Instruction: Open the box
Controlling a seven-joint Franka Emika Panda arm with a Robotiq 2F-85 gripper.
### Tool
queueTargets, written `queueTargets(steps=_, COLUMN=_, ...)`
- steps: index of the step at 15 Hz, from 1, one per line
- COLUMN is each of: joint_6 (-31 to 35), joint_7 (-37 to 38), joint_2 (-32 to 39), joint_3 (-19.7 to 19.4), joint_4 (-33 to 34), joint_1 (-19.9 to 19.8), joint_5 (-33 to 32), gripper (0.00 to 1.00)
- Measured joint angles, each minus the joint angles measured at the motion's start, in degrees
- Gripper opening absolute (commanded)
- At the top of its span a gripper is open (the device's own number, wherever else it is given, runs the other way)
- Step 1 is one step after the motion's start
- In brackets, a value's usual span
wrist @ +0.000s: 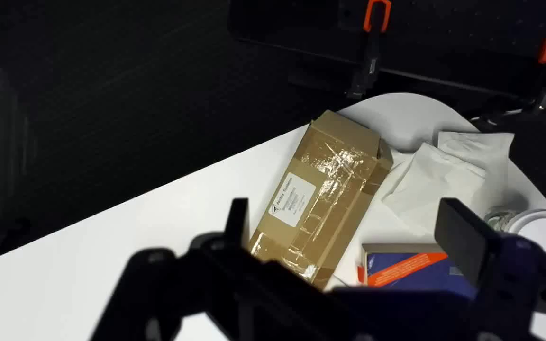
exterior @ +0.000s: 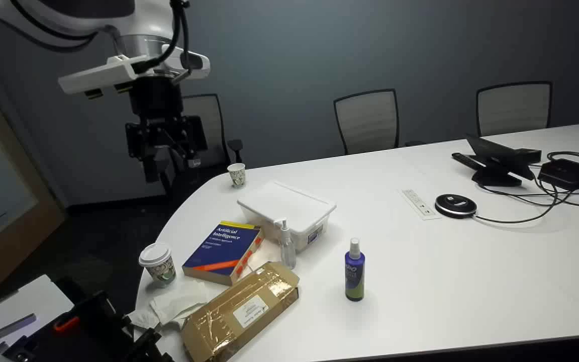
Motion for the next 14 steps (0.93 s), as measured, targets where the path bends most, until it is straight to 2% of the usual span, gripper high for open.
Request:
queueTargets(steps=5, joint_6=0.54, joint_7=0.47, joint_2=0.38, joint_3=0.03, joint_4=-0.12, joint_1=0.17, joint_5=0.51, gripper=1.0)
queueTargets(steps=7, joint_6=2.45, joint_7=3.45, joint_2=2.07, joint_3=0.89, joint_4=-0.46, joint_1=0.65, joint_5=1.39, gripper=1.0)
queueTargets(steps=9, joint_6=5.55, joint_7=9.71, joint_2=5.25, joint_3=3.25, joint_4=-0.82, joint_1=1.62, joint_5=1.71, gripper=1.0)
queueTargets(steps=14, joint_6=14.35, joint_7=32.29, joint_2=18.49, joint_3=13.26, joint_4=-0.6, joint_1=4.46, joint_5=-1.83, gripper=1.0)
